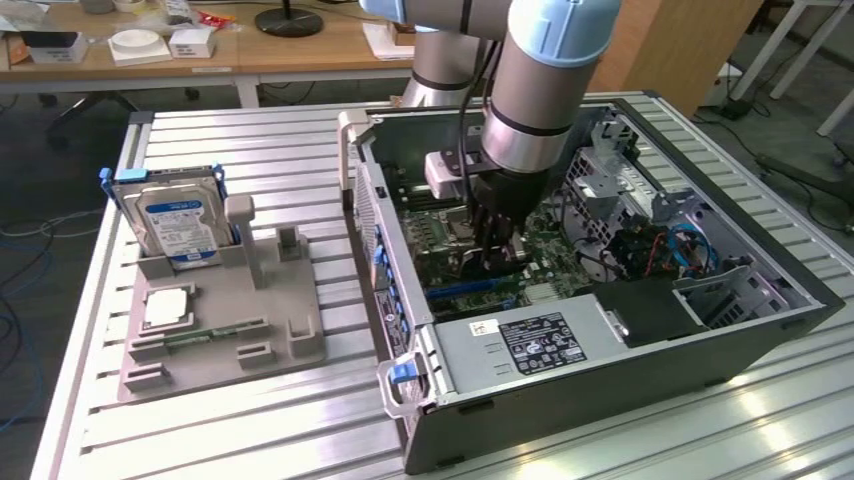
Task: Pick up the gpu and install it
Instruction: 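Insert the gpu into the slot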
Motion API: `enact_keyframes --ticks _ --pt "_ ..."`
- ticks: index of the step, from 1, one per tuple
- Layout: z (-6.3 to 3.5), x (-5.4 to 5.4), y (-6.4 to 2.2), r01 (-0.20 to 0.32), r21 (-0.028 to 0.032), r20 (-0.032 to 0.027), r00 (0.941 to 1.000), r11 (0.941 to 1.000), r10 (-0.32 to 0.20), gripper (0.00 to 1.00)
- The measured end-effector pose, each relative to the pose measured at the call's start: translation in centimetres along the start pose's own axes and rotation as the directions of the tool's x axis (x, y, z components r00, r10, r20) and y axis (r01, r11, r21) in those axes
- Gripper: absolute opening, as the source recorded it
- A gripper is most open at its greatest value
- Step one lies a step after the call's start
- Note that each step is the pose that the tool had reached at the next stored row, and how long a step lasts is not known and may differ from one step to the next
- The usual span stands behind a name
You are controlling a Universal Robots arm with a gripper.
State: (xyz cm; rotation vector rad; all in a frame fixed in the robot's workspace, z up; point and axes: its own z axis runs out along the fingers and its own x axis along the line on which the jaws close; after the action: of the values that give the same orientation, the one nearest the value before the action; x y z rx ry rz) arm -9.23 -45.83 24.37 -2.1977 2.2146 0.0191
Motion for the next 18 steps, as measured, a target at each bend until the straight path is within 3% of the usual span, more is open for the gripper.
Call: enact_keyframes --ticks 14,18 --pt "0.24 0.27 0.08 0.000 0.0001 0.0001 1.0000 1.0000 0.000 0.27" --pt "0.27 0.28 0.44 0.000 0.0001 0.0000 1.0000 1.0000 0.000 0.27"
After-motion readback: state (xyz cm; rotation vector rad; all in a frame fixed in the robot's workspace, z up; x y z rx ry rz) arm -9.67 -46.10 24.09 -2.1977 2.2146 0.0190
